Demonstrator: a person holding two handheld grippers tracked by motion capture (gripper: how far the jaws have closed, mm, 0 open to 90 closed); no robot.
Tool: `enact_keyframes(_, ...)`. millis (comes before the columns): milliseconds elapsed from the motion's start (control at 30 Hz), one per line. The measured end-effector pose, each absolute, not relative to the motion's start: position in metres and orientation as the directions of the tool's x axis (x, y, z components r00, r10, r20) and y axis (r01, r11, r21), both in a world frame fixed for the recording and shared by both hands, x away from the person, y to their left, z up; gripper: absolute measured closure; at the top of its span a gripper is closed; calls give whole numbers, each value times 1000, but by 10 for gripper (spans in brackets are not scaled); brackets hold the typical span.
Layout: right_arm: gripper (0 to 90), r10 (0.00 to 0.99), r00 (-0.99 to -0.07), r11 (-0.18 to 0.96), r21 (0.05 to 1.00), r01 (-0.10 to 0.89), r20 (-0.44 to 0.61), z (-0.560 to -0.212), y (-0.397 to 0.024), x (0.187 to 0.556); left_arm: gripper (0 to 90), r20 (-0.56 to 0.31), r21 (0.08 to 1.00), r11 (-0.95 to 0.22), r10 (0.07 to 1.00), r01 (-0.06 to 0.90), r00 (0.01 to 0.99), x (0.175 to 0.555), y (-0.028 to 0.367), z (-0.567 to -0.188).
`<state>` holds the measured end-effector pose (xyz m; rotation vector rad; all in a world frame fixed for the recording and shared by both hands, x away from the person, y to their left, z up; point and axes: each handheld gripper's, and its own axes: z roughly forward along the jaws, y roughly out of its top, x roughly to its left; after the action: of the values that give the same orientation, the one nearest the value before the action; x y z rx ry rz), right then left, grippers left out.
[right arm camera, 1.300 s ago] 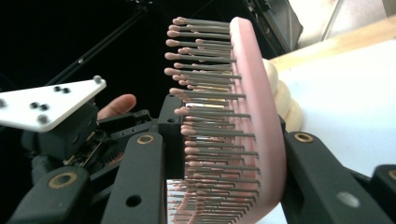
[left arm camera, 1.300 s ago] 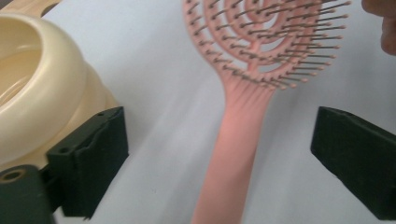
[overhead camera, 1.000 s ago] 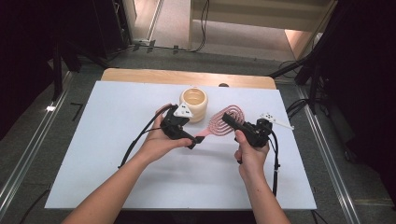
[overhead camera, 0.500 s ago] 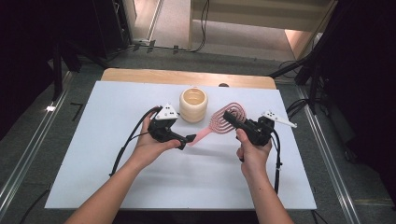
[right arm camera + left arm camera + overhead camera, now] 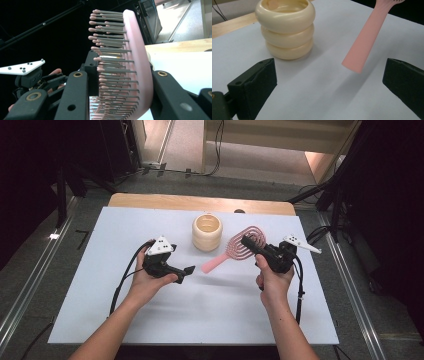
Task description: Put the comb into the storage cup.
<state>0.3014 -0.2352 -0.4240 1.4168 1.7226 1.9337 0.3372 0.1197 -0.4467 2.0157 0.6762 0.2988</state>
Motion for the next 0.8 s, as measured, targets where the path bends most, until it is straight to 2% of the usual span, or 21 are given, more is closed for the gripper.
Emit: enact_keyframes(800, 623, 682, -542, -306, 865, 399, 491, -402, -244, 309, 0, -69, 902, -295, 622, 315, 780, 311, 184, -460)
